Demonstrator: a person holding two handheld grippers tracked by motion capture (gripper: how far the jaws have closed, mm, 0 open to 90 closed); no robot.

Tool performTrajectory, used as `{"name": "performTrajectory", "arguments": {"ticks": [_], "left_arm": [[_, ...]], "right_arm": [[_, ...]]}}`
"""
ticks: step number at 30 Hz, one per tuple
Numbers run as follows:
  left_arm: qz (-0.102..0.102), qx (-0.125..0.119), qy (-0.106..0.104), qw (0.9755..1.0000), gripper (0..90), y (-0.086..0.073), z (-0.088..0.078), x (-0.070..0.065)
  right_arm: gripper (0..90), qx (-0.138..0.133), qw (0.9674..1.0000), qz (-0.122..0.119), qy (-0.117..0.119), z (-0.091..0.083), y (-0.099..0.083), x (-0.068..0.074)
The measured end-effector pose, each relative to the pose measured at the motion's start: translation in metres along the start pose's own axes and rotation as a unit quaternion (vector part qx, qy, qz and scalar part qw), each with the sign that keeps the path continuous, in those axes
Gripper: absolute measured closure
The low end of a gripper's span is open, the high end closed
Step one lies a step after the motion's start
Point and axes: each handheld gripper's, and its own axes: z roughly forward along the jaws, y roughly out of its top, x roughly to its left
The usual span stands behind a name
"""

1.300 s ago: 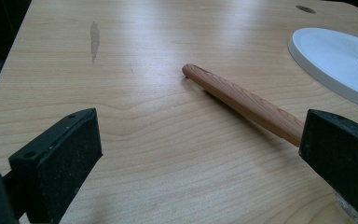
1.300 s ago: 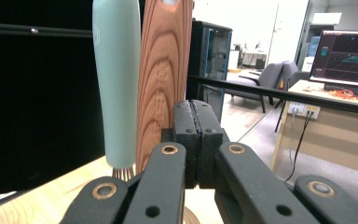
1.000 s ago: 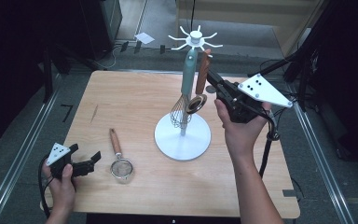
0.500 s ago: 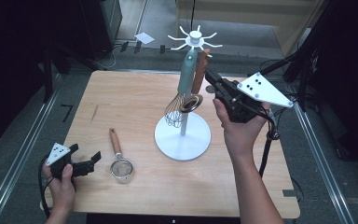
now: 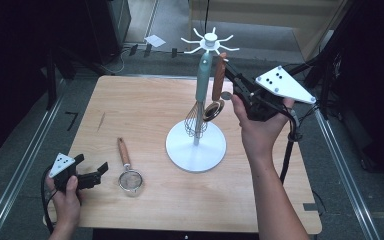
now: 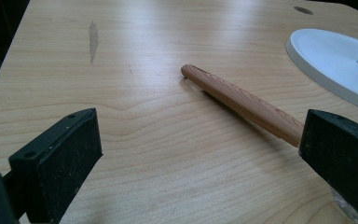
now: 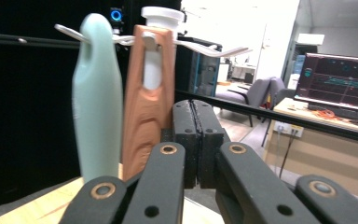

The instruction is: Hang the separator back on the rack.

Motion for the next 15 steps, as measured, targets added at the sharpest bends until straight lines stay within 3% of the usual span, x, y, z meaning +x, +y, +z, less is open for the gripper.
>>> {"name": "performTrajectory", "arguments": {"ticks": [3, 15], "left_arm": [[0.0, 0.0, 0.0, 1.0, 0.0, 0.0, 0.0001, 0.0001], [0.0, 0.0, -0.002, 1.0, 0.0, 0.0, -0.0001, 0.0002]], "right_arm": [[90.0, 0.007, 1.0, -0.004, -0.003, 0.0053, -0.001, -0.002], [90.0, 0.004, 0.9993, -0.024, 0.029, 0.0033, -0.0044, 0.0046]]}}
